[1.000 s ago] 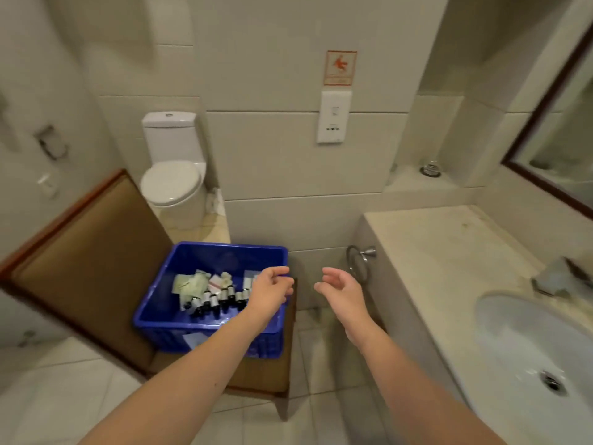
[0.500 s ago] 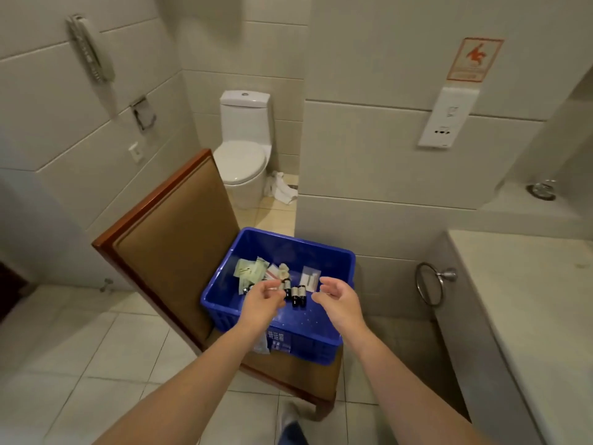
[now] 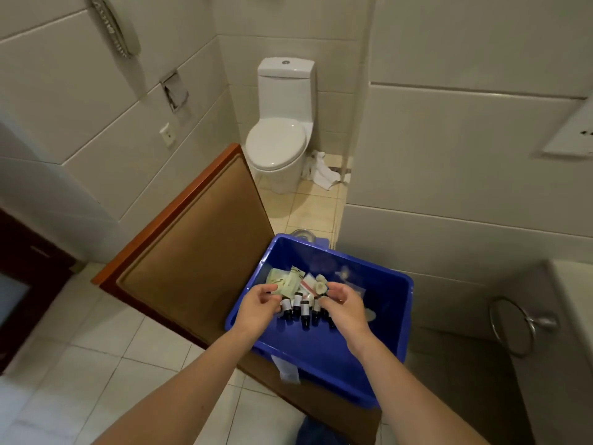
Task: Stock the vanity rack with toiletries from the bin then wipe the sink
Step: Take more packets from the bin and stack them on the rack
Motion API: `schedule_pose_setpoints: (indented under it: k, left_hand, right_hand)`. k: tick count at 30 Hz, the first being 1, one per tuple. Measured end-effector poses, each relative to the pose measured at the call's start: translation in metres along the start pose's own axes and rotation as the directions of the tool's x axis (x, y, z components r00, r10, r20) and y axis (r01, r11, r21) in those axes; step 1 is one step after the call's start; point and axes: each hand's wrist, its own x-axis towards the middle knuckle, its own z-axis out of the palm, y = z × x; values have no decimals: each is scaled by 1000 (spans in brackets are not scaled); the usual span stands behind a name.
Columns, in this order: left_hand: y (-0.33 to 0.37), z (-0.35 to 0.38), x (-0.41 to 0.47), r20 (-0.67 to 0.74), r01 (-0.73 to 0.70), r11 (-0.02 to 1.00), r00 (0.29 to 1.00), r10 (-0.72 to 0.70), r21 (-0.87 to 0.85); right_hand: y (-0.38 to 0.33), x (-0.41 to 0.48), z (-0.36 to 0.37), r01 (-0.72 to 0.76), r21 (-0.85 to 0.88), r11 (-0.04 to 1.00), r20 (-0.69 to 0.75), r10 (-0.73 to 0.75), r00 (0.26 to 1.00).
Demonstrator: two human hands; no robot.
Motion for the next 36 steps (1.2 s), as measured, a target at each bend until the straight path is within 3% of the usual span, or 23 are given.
schedule_pose_setpoints:
  k: [7,12,24,36]
  left_hand:
    - [-18,-11,49,-1,100,993,995,-100,55]
    - [-41,-10,96,77,169,980,981,-178,105]
    - [-95,1,182,160,228,949,951,-265,217]
    - [-137,37,248,155,137,973,974,-166,183]
  right_hand:
    - [20,45,22,-165,1,986,21,165,986]
    - [40,73,36,-271,18,962,-28,272,962]
    - [79,137,79,-366,168,915,-152,391,908]
    - [125,245,118,-353,235,906,-76,379,922]
